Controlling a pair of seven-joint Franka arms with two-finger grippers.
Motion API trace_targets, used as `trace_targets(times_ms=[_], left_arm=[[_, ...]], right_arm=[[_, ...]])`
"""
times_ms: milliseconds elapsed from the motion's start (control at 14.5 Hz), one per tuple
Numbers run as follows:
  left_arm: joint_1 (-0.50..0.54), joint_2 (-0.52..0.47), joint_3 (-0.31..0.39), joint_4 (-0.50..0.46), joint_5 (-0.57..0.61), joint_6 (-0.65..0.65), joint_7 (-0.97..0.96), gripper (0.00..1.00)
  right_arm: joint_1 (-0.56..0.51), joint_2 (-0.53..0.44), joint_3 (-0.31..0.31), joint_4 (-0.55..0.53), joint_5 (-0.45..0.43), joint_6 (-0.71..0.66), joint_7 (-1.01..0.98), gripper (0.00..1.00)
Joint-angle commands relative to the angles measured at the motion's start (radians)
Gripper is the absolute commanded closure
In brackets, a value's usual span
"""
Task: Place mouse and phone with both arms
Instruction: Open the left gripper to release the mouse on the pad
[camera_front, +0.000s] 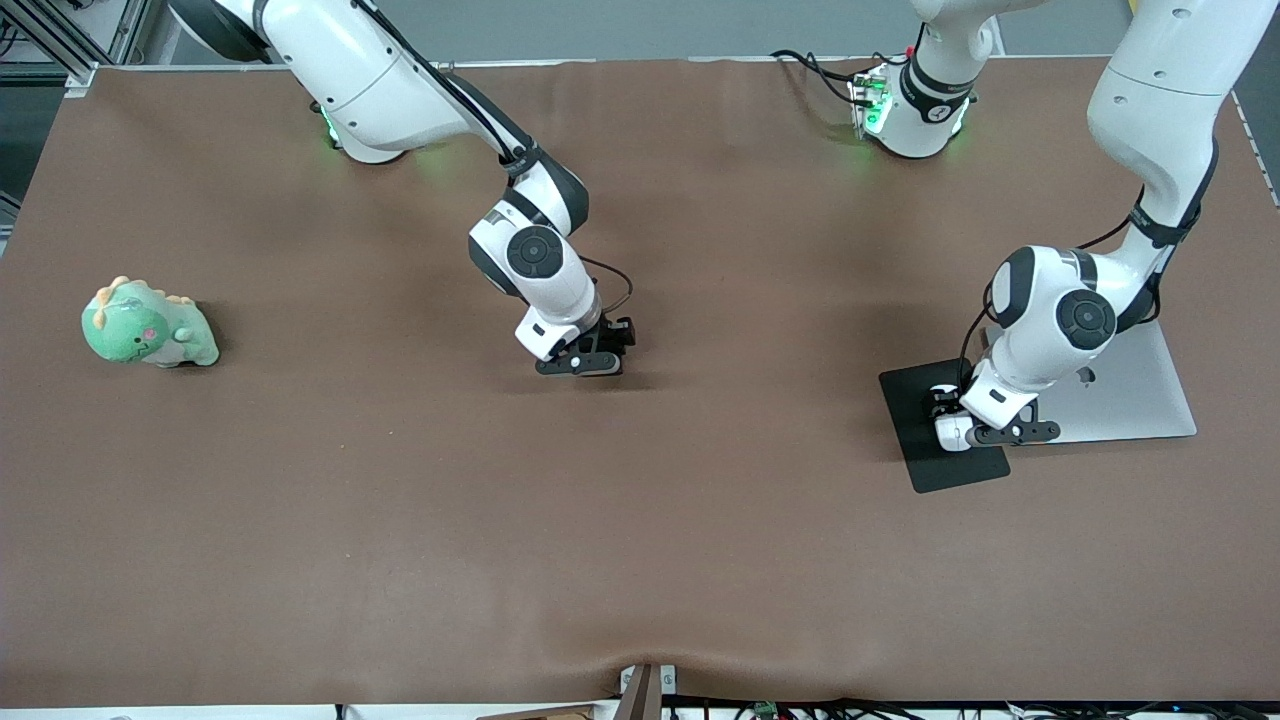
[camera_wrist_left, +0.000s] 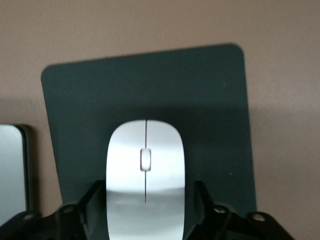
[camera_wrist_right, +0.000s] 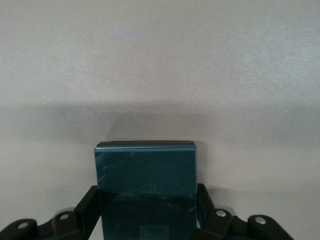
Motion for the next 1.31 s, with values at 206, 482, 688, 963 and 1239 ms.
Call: trace_targets(times_ms=[206,482,688,963,1239], left_arm=[[0.006,-0.172,-0.01,0.118,-0.006,-0.166,0.018,0.0],[0.008,-0.237,-0.045,0.323,-0.022,-0.484,0.021,0.0],[0.008,-0.237,-0.066,0.487,-0.037,-0.719,0.021,0.0],[0.006,-0.237,-0.071,0.702,-0.103,-0.969,0.019,0.0],[-0.005,-0.315,-0.086,0.729,-0.123,-1.013,0.021,0.0]], right_arm=[[-0.05,-0.041,0.004,0.055,-0.029,-0.194,0.05,1.0],[-0.131,-0.095,0.007,0.035,-0.029,-0.34,0.038,1.0],[-0.171,-0.135,0.007,-0.023,-0.029,-0.326,-0.019,1.0],[-0.258,-0.215,0.01,-0.176,-0.029,-0.246,-0.056,1.0],[-0.311,-0.264,0.009,-0.261,-0.029,-0.235,-0.071,1.0]])
